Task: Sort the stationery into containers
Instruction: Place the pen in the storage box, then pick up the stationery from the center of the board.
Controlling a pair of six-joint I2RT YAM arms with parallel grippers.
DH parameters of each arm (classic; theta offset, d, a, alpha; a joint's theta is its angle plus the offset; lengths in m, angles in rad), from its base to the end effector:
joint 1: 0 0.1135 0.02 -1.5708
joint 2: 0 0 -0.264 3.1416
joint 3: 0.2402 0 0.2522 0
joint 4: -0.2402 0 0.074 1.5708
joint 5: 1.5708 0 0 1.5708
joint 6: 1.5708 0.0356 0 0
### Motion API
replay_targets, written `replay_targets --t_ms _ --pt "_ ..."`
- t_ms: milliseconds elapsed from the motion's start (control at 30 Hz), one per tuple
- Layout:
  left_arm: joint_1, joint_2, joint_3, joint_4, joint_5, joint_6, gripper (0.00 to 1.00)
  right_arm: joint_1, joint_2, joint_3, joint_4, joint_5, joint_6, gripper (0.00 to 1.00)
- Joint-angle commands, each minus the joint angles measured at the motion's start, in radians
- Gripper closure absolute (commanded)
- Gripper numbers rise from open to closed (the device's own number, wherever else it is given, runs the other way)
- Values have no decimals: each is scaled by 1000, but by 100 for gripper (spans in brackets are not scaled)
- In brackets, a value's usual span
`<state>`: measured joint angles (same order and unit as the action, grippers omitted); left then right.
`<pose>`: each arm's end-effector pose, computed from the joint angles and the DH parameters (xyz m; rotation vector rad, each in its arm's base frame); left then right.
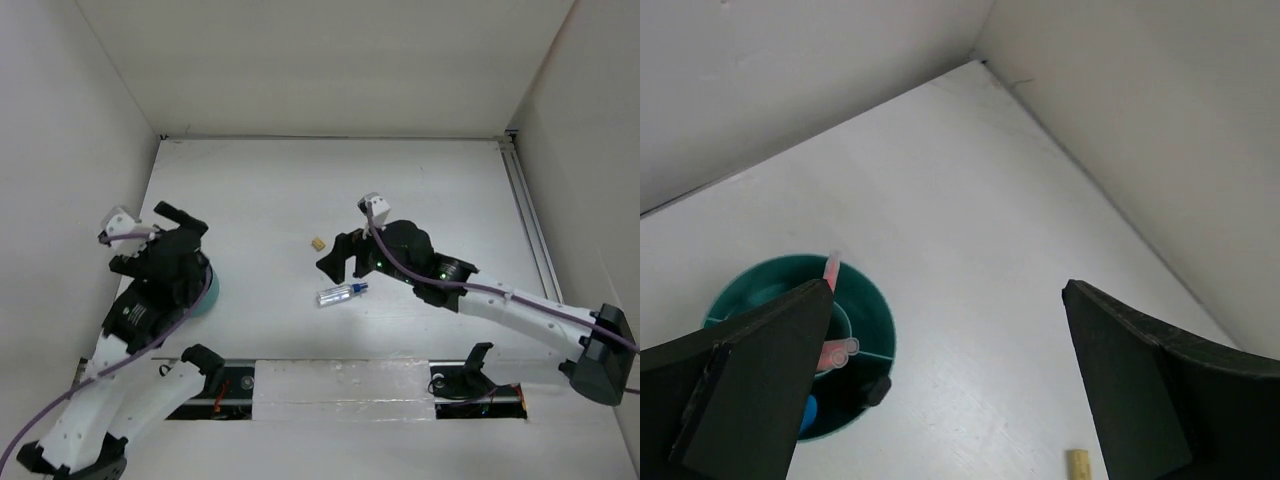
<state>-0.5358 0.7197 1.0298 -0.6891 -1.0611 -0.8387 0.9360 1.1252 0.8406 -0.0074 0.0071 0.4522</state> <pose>0.1202 -0.0352 0.3856 -0.8860 1.5120 0.0379 0.1562 0.2117 0.3090 -0.4680 1.9186 0.9340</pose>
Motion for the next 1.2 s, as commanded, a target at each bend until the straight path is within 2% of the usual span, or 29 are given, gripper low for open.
replay_targets --t_ms 0,100,167,333,433,500,667,900,967,1067,1167 --pt "-1 -121 -65 122 94 159 0 -15 97 130 -95 118 9 0" --pt "-1 -196 -100 122 138 159 0 -37 194 209 -141 146 -12 2" --pt "-1 -207 -114 91 150 147 0 -77 232 230 -141 102 -12 2" --pt "-1 -169 -94 -18 72 27 0 -163 417 304 -154 -68 -52 3" --pt "-1 -160 -85 -9 73 26 0 -172 557 400 -241 -49 -86 4" --pt "-1 -169 -106 26 108 76 0 -181 631 454 -278 -25 -99 6" --pt "-1 -178 -106 48 138 99 0 -194 790 551 -298 -10 -109 13" --pt "-1 -232 -116 77 147 119 0 -184 936 701 -387 50 -132 21" --pt "-1 -232 -116 77 147 119 0 -184 947 722 -410 59 -132 25" --pt "-1 -232 -116 77 147 119 0 -184 970 732 -419 85 -132 25" --pt "-1 -232 -116 77 156 119 0 -184 995 756 -440 106 -141 30"
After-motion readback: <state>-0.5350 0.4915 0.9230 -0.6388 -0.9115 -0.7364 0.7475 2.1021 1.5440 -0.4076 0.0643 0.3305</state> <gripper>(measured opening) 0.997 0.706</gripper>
